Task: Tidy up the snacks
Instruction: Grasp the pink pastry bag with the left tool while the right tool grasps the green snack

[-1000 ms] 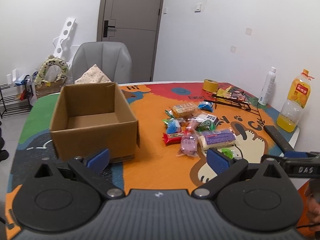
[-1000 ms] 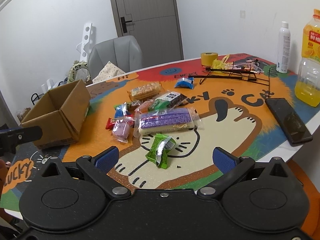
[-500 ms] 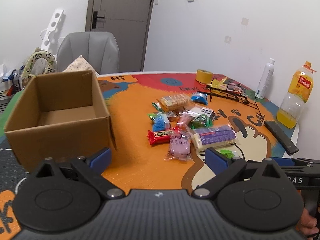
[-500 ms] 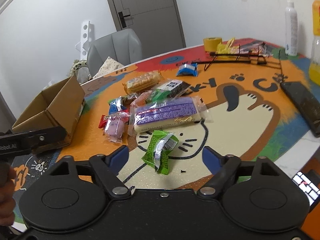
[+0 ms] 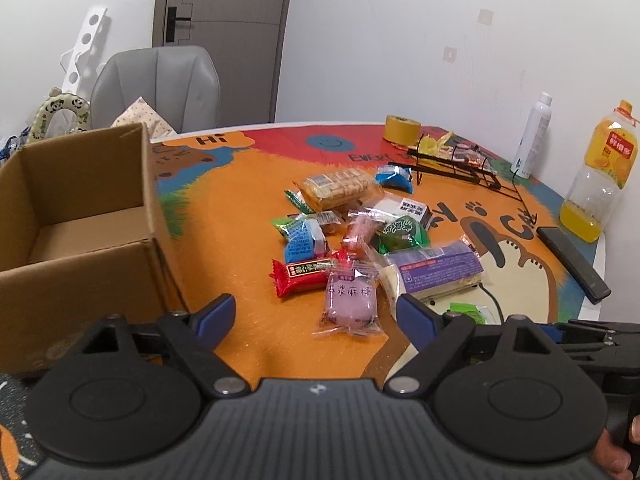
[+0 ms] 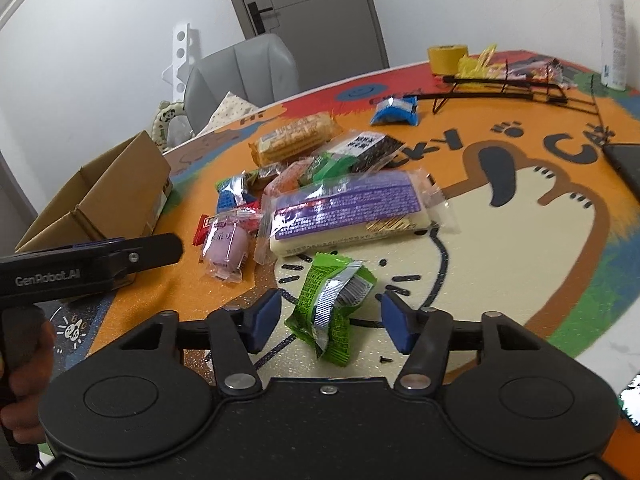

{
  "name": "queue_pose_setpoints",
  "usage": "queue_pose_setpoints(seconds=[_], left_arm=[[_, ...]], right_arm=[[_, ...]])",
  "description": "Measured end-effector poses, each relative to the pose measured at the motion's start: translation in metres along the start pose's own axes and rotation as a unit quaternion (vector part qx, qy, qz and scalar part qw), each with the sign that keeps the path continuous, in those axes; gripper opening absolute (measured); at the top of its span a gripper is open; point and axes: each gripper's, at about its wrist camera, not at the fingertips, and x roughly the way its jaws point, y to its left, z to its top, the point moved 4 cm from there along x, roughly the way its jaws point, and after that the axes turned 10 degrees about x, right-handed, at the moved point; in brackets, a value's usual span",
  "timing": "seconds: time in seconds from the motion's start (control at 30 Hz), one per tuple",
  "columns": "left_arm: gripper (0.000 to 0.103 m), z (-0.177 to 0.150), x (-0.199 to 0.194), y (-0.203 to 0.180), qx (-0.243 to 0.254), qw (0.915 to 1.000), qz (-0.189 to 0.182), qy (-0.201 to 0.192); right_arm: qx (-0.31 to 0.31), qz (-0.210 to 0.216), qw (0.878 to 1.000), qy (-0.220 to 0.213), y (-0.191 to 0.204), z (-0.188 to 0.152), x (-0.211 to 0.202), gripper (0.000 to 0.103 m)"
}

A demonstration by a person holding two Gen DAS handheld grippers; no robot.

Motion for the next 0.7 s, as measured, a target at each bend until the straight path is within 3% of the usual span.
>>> queue_pose_setpoints(seconds=[0.07,0.13,0.43,0.57,0.63,0.7], left_arm=[[0.086,0.001,0.007,-0.002,0.003,1.0,-0.003,0.006],[0.086,0.002,0.012,-0.004,0.007,0.9999,-0.006,0.009],[0.086,0.007,0.042,-0.017,0.02,0.9995,-0.015,0.019],[0.078,0.005,0.056,-0.021,0.02,0.9993,-0.014,0.03],[0.067,0.003,0.06,-0.023,0.023,0.999,-0.017,0.035],[0.046,0.002,0.061,-0.023,0.018,0.9988,-0.025,0.037]], right_arm=[[-0.005,-0.002,1.0,-0.004,0.0,0.0,0.002,0.045],[-0.003,-0.007,1.0,-0.005,-0.002,0.003,0.004,0.031],[0.022,-0.002,1.0,-0.011,-0.02,0.009,0.002,0.029],[0.027,-0.008,0.999,-0.014,-0.025,0.01,0.0,0.029],[0.03,-0.009,0.999,-0.014,-0.026,0.01,-0.002,0.029],[0.028,-0.008,0.999,-0.015,-0.025,0.01,-0.005,0.029]])
